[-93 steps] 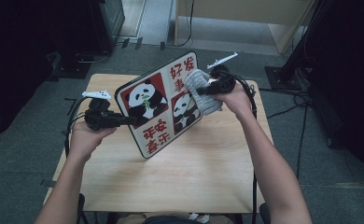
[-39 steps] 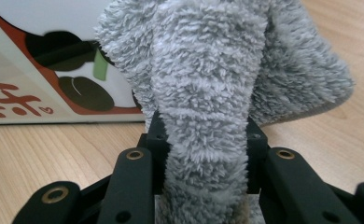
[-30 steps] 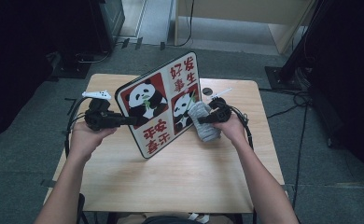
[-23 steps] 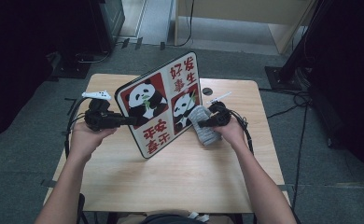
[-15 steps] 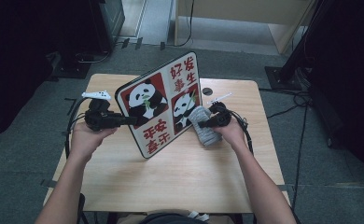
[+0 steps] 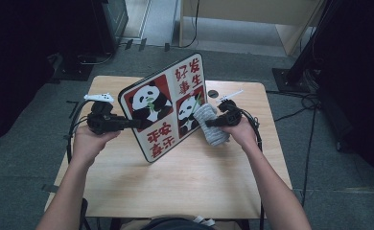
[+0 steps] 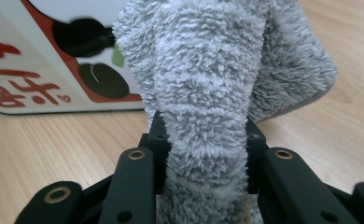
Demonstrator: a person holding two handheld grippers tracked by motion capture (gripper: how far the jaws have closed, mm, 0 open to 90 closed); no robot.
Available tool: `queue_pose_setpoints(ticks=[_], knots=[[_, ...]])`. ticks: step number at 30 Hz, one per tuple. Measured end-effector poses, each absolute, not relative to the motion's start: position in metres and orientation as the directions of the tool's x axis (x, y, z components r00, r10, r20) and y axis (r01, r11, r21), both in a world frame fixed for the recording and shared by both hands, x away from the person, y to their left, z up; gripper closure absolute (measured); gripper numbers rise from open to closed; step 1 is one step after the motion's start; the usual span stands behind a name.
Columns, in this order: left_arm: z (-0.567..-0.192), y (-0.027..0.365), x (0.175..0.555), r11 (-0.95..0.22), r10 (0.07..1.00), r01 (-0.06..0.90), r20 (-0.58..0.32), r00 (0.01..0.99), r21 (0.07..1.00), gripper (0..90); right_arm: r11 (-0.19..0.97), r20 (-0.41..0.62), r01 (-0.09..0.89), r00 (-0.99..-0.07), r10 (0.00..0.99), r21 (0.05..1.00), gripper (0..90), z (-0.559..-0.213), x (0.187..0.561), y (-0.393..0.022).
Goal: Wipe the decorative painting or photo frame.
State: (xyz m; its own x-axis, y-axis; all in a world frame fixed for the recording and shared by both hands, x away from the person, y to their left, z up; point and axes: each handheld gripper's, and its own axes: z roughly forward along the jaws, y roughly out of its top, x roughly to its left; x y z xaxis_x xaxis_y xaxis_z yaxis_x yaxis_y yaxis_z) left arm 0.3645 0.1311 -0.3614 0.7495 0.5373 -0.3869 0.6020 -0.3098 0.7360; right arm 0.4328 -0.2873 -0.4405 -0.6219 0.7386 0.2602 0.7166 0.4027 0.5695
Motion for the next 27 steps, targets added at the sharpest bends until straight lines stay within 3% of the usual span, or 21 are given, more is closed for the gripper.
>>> queue_pose_setpoints(ticks=[27], knots=[[-0.362, 0.131, 0.365, -0.308, 0.537, 0.602, -0.388, 0.749, 0.737, 76.7, 0.428, 0.198, 0.625, -0.686, 0.7, 0.652, 67.3, -0.337, 0.441, -0.276]])
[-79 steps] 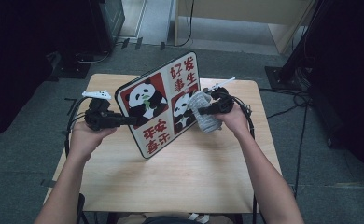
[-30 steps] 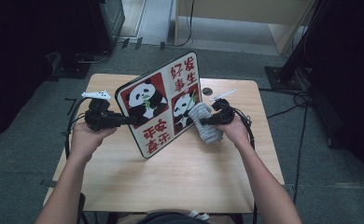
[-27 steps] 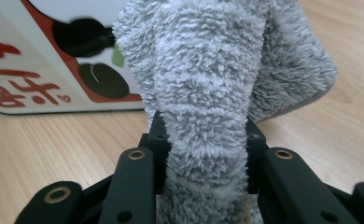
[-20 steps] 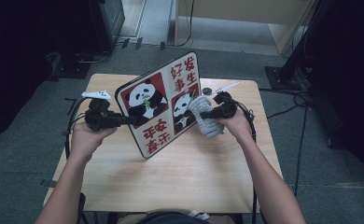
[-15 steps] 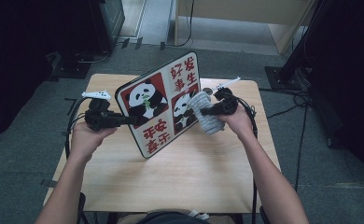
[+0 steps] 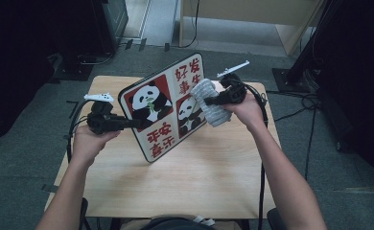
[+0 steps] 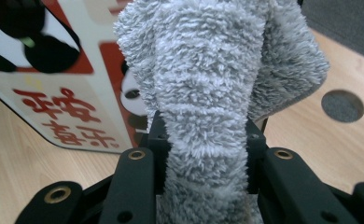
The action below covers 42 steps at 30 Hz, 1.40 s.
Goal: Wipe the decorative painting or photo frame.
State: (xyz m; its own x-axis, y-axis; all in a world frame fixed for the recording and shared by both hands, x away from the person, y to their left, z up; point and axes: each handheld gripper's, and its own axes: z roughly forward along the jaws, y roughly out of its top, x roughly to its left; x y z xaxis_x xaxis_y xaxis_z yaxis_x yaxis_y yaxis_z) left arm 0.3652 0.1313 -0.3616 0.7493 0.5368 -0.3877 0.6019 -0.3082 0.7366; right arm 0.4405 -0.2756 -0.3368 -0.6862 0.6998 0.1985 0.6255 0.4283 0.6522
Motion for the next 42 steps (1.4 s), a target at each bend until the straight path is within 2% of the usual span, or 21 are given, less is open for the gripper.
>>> queue_pose_setpoints(ticks=[17, 27, 42], knots=[[-0.362, 0.131, 0.366, -0.308, 0.535, 0.602, -0.389, 0.75, 0.737, 76.7, 0.458, 0.121, 0.543, -0.727, 0.676, 0.703, 67.1, -0.26, 0.446, -0.25], [-0.362, 0.132, 0.366, -0.309, 0.532, 0.603, -0.392, 0.751, 0.736, 76.7, 0.49, 0.075, 0.501, -0.75, 0.657, 0.713, 66.9, -0.231, 0.453, -0.223], [-0.362, 0.132, 0.366, -0.315, 0.527, 0.599, -0.389, 0.756, 0.737, 76.6, 0.487, 0.094, 0.52, -0.746, 0.66, 0.702, 66.8, -0.249, 0.462, -0.214]])
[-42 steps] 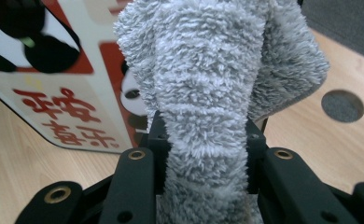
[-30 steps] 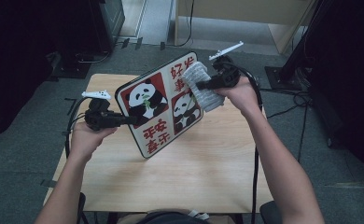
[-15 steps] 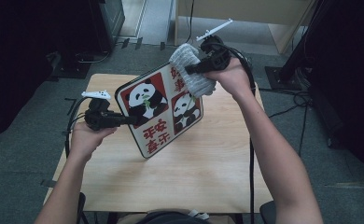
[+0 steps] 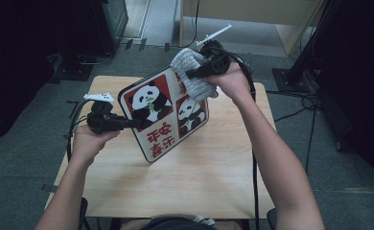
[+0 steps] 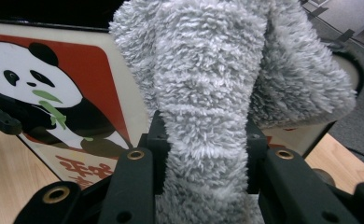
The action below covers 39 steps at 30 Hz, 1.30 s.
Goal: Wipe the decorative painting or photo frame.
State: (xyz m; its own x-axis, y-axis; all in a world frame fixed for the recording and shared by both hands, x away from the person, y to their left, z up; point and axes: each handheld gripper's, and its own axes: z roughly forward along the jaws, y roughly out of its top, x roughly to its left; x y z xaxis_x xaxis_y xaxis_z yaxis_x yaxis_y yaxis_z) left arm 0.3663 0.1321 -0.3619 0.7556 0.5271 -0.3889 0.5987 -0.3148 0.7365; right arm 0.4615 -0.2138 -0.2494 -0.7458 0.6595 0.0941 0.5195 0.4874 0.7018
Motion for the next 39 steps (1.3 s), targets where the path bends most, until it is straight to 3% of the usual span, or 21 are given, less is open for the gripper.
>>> queue_pose_setpoints(ticks=[39], knots=[[-0.362, 0.133, 0.366, -0.317, 0.524, 0.598, -0.39, 0.757, 0.736, 76.5, 0.479, 0.15, 0.55, -0.749, 0.645, 0.684, 66.6, -0.304, 0.452, -0.223]])
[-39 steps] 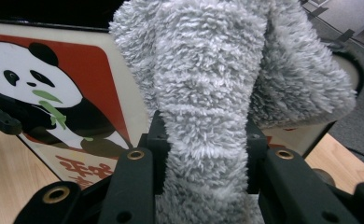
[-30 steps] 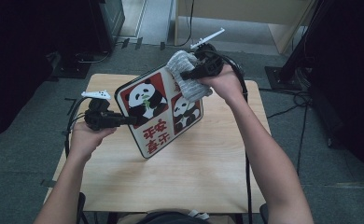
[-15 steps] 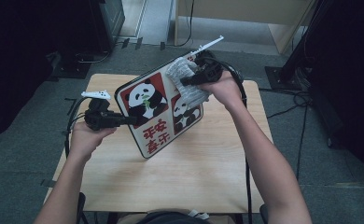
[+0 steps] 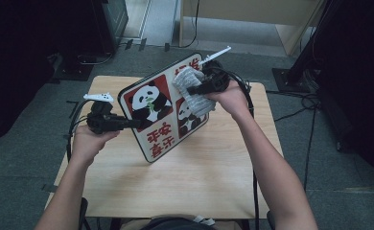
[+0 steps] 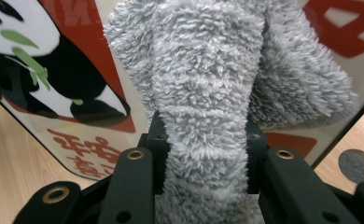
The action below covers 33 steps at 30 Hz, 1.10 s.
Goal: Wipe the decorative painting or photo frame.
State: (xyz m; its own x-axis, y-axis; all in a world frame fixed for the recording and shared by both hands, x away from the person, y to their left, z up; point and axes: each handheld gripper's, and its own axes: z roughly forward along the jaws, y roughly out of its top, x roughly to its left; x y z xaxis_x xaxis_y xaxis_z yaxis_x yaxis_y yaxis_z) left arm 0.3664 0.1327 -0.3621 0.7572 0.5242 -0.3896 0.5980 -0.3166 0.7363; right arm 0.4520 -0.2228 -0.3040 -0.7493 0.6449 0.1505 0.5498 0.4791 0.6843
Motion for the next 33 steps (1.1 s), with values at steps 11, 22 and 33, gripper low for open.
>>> queue_pose_setpoints(ticks=[11, 22, 33], knots=[[-0.362, 0.133, 0.366, -0.315, 0.526, 0.599, -0.39, 0.756, 0.737, 76.6, 0.482, 0.167, 0.567, -0.745, 0.646, 0.668, 66.6, -0.322, 0.45, -0.228], [-0.362, 0.133, 0.367, -0.313, 0.524, 0.598, -0.391, 0.757, 0.738, 76.5, 0.479, 0.188, 0.581, -0.743, 0.642, 0.658, 66.4, -0.341, 0.446, -0.227], [-0.362, 0.133, 0.367, -0.312, 0.524, 0.599, -0.392, 0.756, 0.738, 76.4, 0.473, 0.217, 0.601, -0.737, 0.64, 0.644, 66.1, -0.365, 0.442, -0.23]])
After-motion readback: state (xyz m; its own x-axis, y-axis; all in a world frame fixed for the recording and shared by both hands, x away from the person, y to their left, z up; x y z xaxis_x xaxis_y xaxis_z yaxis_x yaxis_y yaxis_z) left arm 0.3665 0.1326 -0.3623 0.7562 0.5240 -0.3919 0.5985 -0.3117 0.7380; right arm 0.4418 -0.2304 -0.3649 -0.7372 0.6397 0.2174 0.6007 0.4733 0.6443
